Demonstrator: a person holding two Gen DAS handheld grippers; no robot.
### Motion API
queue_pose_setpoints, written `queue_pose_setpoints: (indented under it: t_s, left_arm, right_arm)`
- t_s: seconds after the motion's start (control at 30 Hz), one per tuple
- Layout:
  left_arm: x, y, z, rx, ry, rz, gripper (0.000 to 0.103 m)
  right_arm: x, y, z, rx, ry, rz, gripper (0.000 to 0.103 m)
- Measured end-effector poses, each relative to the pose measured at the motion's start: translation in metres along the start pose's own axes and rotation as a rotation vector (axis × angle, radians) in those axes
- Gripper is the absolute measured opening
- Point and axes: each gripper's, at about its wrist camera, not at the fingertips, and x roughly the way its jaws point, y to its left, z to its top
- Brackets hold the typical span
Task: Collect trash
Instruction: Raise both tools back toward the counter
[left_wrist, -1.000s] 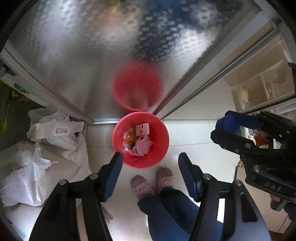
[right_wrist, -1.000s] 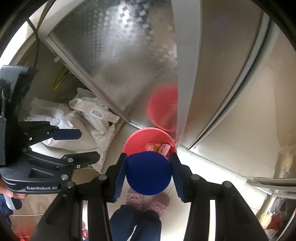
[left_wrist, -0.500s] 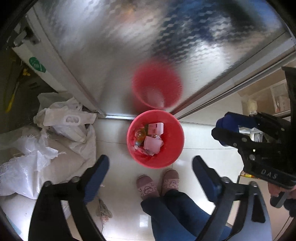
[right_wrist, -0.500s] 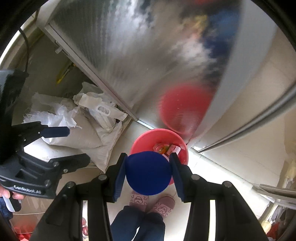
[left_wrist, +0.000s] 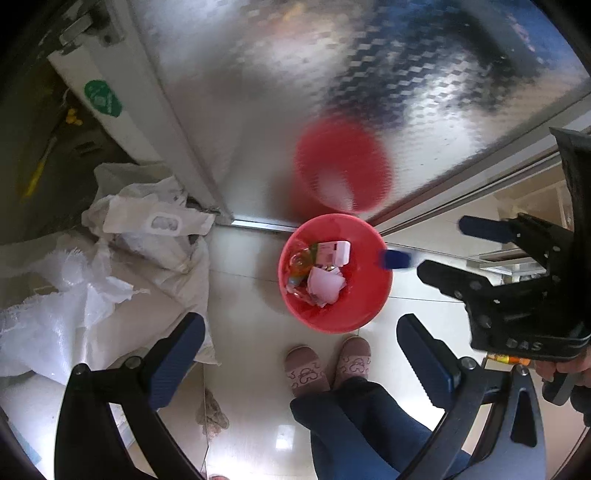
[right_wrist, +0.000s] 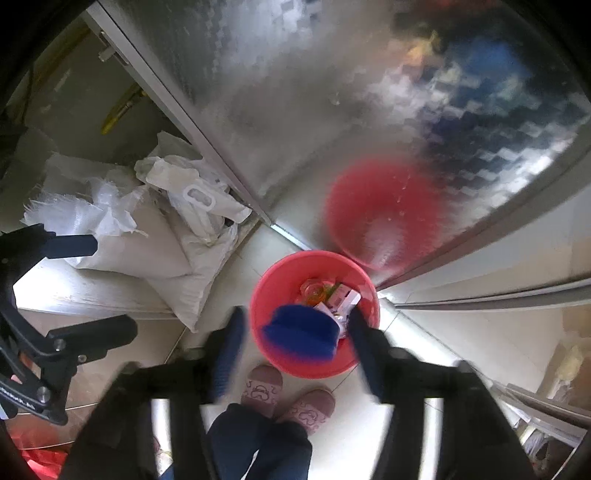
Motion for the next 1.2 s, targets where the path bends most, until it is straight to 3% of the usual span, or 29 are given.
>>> queue_pose_setpoints:
  t_s: [0.13, 0.4, 0.53, 0.87, 1.2]
  left_arm:
    - [-0.009, 0.004, -0.006, -0.016, -0.009, -0.005, 0.103]
    - [-0.058, -0.004, -0.025, -0.008, -0.039, 0.024, 0.103]
    - [-0.108, -0.012, -0.034, -0.007, -0.069, 0.040, 0.103]
    - [-0.257, -0.047, -0.034, 0.017, -0.185, 0.044, 0.103]
    - [-0.356, -0.067, -0.001, -0.040, -0.341, 0.049, 0.103]
  right_arm:
    - [-0.002, 0.004, -0.002, -0.032, 0.018, -0.014, 0.088]
    - [-0.047, 0.014, -0.013, -0.044, -0.004, -0.027, 0.095]
    - [-0.096, 0.025, -0.016, -0.059, -0.045, -0.030, 0.101]
    - [-0.252, 0.049, 0.001, -0.055, -0.177, -0.054, 0.102]
    - [-0.346, 0.038, 0.024, -0.032, -0.312, -0.059, 0.102]
